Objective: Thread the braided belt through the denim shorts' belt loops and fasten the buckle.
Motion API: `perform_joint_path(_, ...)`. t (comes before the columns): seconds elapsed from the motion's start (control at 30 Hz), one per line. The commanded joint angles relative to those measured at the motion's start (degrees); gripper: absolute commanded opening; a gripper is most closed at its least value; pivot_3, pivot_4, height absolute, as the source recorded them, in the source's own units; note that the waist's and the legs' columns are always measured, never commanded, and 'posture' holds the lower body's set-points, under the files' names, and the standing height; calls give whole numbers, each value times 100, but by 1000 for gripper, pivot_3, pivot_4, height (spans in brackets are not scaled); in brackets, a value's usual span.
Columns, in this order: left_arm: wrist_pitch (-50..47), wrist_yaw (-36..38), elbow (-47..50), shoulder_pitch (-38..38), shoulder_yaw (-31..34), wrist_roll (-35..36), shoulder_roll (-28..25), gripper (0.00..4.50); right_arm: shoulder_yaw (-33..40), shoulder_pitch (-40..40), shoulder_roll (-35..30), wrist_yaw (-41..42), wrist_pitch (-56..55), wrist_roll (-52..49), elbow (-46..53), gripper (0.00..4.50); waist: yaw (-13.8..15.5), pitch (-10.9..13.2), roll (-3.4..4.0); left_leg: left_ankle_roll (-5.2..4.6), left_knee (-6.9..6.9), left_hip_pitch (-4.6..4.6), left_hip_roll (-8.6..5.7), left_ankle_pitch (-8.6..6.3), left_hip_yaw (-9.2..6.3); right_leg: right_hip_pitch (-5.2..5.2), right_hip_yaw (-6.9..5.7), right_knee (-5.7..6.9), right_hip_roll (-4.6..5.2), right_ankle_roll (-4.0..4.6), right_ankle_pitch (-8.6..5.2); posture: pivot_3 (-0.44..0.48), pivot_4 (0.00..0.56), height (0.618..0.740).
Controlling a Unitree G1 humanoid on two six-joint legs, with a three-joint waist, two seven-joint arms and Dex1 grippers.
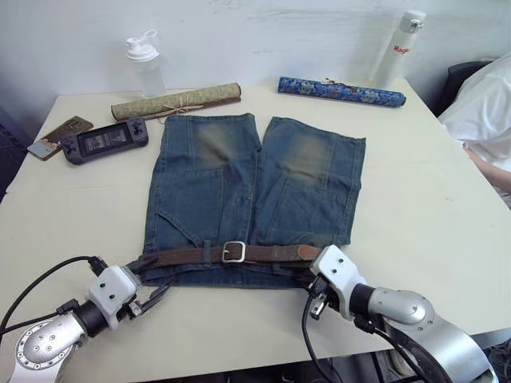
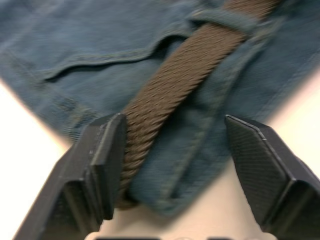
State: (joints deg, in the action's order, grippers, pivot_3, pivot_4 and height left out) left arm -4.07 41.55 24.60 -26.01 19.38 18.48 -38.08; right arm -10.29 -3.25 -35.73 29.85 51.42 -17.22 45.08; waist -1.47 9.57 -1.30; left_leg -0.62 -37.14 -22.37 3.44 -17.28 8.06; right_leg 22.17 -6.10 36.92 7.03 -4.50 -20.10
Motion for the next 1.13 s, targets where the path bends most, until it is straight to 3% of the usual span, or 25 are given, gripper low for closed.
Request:
perform_joint_path(0.03, -722, 716, 780, -152, 740, 1147, -596, 3174, 659, -100, -506, 452, -49, -282, 300, 0, -2, 9, 1, 1, 0, -3, 0, 1, -2, 3, -1, -1, 0, 1, 0, 0, 150, 717)
perform_joint_path(0.17, -1690, 943, 850, 12, 1243, 2178, -1046, 3174, 1388, -363, -1163, 1030, -178, -568, 499, 0, 2, 38, 30, -1, -2, -4, -3, 1, 0, -3, -1, -7, -1, 0, 1, 0, 150, 717)
perform_joint_path(0.27, -2061, 884, 565, 428, 1367, 2517, -1138, 3201, 2259, -382, -1422, 1533, -36, -1238, 593, 962, 11, 58, 49, -1, -3, -4, -3, 3, 0, -3, 0, -6, -14, -2, 2, 0, 150, 717)
perform_joint_path(0.37, -2294, 596, 156, 1119, 1166, 2518, -1084, 3201, 3059, 448, -1188, 1384, 147, -2015, 157, 2498, -9, 68, 44, 5, -6, 7, 7, 6, -2, -12, 3, -1, -32, 0, 3, 0, 150, 717)
perform_joint_path(0.43, -2371, 403, -24, 1587, 971, 2500, -954, 3201, 3219, 1011, -987, 1095, -150, -1929, -314, 3423, -14, 71, 38, 11, -6, 9, 16, 13, -1, -12, 6, -1, -41, 10, 10, 0, 150, 717)
perform_joint_path(0.47, -2389, 328, -44, 1734, 885, 2448, -897, 3201, 3273, 1182, -896, 981, -258, -1881, -505, 4118, -10, 71, 37, 13, -3, 9, 16, 14, 0, -12, 5, -3, -42, 10, 10, 0, 150, 717)
perform_joint_path(0.5, -2406, 280, -78, 1872, 787, 2376, -857, 3201, 3243, 1269, -847, 925, -384, -1783, -653, 4368, -8, 71, 35, 14, -3, 7, 16, 14, 0, -9, 5, -3, -42, 10, 10, 0, 150, 717)
perform_joint_path(0.7, -2436, 97, -162, 2327, 461, 2205, -663, 3201, 2876, 1253, -677, 851, -936, -1463, -1075, 4491, 25, 76, 26, 49, -6, -43, 15, 34, 22, 39, 14, 0, -50, 5, 9, 0, 150, 717)
perform_joint_path(1.13, -2312, 242, -409, 2657, 316, 2127, -481, 3201, 2623, 1253, -562, 821, -1108, -1513, -1191, 4491, 0, 78, 24, 48, -15, -25, 14, 48, 28, 36, 27, 23, -48, -2, 15, 0, 150, 717)
